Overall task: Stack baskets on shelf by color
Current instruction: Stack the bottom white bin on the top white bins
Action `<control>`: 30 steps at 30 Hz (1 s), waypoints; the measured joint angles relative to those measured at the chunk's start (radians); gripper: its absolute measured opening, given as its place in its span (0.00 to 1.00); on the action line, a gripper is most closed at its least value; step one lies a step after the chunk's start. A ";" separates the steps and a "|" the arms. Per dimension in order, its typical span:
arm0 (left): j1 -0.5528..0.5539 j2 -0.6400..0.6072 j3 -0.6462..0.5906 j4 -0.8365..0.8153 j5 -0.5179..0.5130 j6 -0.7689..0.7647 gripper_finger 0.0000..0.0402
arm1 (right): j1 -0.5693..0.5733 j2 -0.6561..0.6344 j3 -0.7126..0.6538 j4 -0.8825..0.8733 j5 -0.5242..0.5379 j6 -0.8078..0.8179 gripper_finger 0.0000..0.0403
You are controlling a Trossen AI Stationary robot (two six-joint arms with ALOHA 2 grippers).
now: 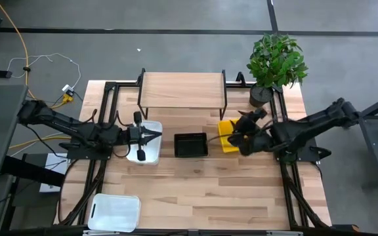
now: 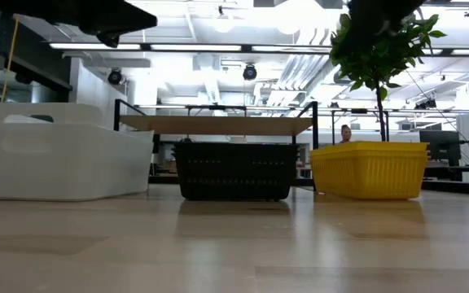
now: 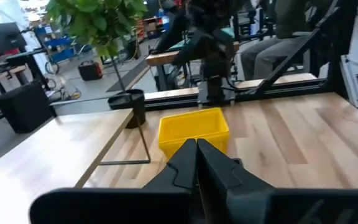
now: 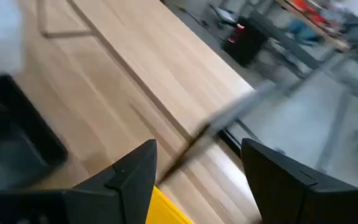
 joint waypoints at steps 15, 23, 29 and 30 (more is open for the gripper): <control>-0.162 0.000 0.000 -0.029 -0.186 0.018 0.00 | -0.355 -0.314 -0.489 1.068 -0.750 -0.559 0.55; -0.163 0.001 0.000 -0.029 -0.196 0.011 0.00 | -0.298 -0.411 -0.733 1.479 -0.853 -0.544 0.55; -0.163 0.001 0.000 -0.029 -0.195 -0.007 0.00 | -0.227 -0.411 -0.807 1.569 -0.849 -0.551 0.55; -0.163 0.001 0.000 -0.029 -0.195 -0.007 0.00 | -0.219 -0.412 -0.806 1.572 -0.847 -0.544 0.55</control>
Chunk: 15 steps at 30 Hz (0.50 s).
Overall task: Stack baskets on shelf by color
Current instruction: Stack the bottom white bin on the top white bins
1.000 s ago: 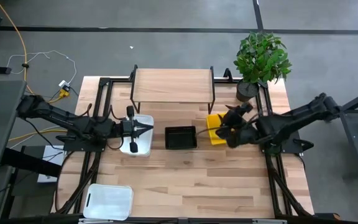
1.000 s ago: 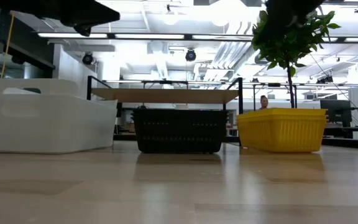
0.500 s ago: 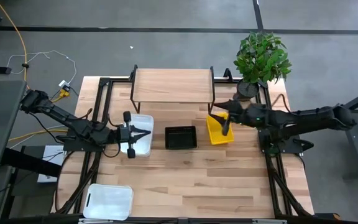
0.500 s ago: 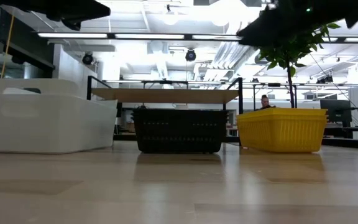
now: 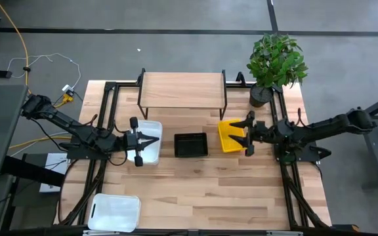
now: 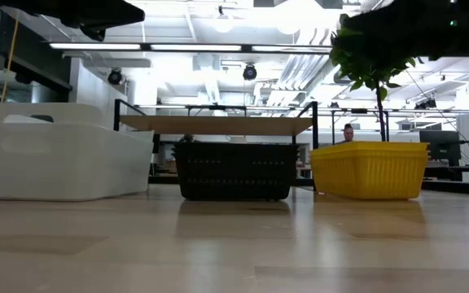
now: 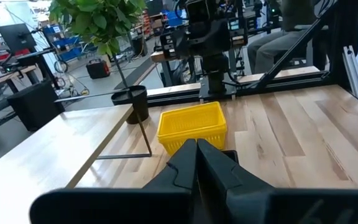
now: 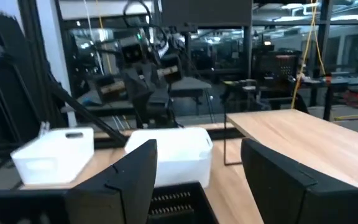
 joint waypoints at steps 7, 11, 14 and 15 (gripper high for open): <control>0.000 0.000 0.000 0.000 0.000 -0.009 0.00 | 0.042 0.000 0.003 0.053 -0.005 -0.026 0.55; 0.000 0.000 0.000 0.000 0.000 -0.009 0.00 | 0.052 0.000 0.003 0.056 -0.005 -0.042 0.55; 0.000 0.000 0.000 -0.001 0.000 -0.011 0.00 | 0.052 0.000 0.003 0.059 0.000 -0.042 0.55; 0.000 0.000 0.000 0.000 0.000 -0.011 0.00 | 0.052 0.000 0.003 0.057 0.006 -0.042 0.55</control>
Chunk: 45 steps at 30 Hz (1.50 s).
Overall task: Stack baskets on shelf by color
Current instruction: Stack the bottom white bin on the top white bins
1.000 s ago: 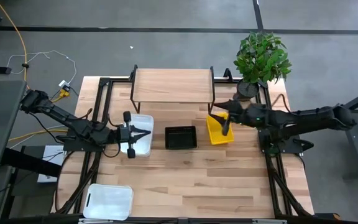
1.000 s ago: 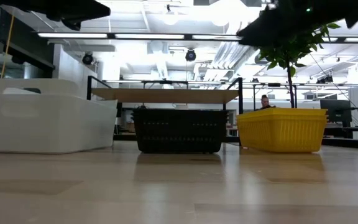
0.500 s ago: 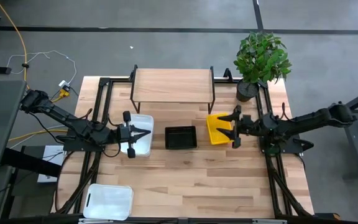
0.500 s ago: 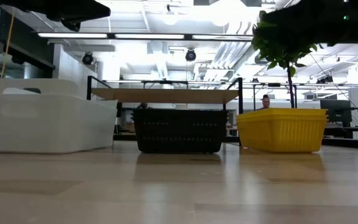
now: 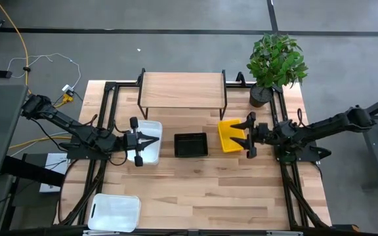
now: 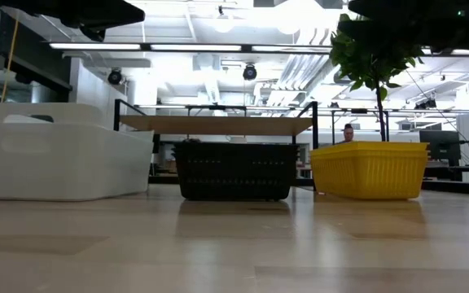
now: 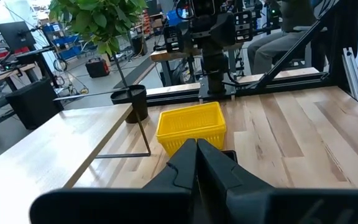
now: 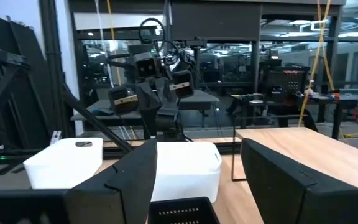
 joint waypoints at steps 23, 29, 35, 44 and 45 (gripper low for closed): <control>0.000 0.000 0.000 0.000 0.031 -0.007 0.00 | 0.000 0.000 0.002 -0.016 -0.025 0.024 0.55; 0.000 0.000 0.000 -0.001 0.031 -0.007 0.00 | 0.000 0.000 0.002 -0.016 -0.034 0.024 0.55; 0.000 0.000 0.000 -0.001 0.031 -0.007 0.00 | 0.000 0.000 0.002 -0.016 -0.034 0.024 0.55; 0.000 0.000 0.000 -0.001 0.031 -0.007 0.00 | 0.000 0.000 0.002 -0.016 -0.034 0.024 0.55; 0.000 0.000 0.000 -0.001 0.031 -0.007 0.00 | 0.000 0.000 0.002 -0.016 -0.034 0.024 0.55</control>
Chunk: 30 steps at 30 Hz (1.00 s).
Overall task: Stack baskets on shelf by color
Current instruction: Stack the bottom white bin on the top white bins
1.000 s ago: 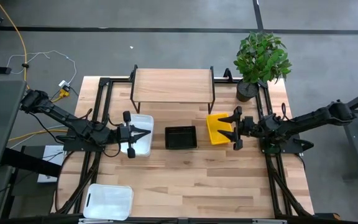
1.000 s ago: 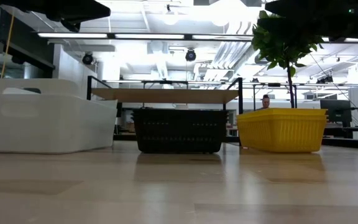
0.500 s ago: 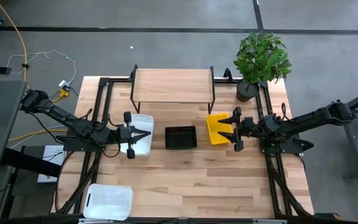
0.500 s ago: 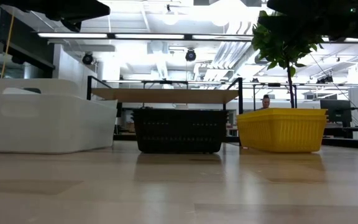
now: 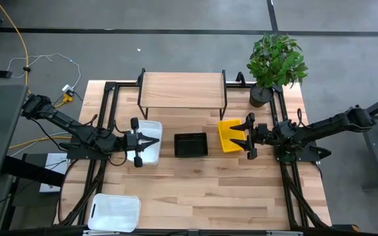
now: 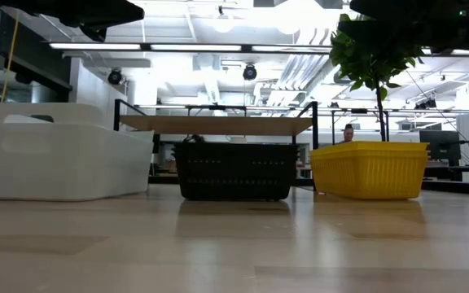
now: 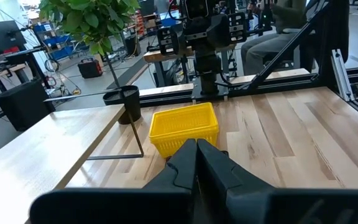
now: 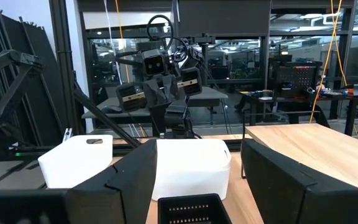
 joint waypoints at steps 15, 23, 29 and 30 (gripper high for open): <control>0.000 0.081 0.001 0.132 0.153 0.024 0.03 | 0.000 0.000 0.000 0.000 -0.009 0.002 0.55; -0.002 0.138 0.056 0.049 0.223 -0.011 0.29 | 0.000 0.000 0.000 0.000 -0.009 0.000 0.55; -0.050 0.138 0.226 -0.286 0.251 -0.156 0.51 | 0.000 0.000 0.000 0.000 -0.009 0.000 0.55; -0.069 0.139 0.258 -0.336 0.252 -0.182 0.54 | 0.000 0.000 0.000 0.000 -0.010 0.000 0.55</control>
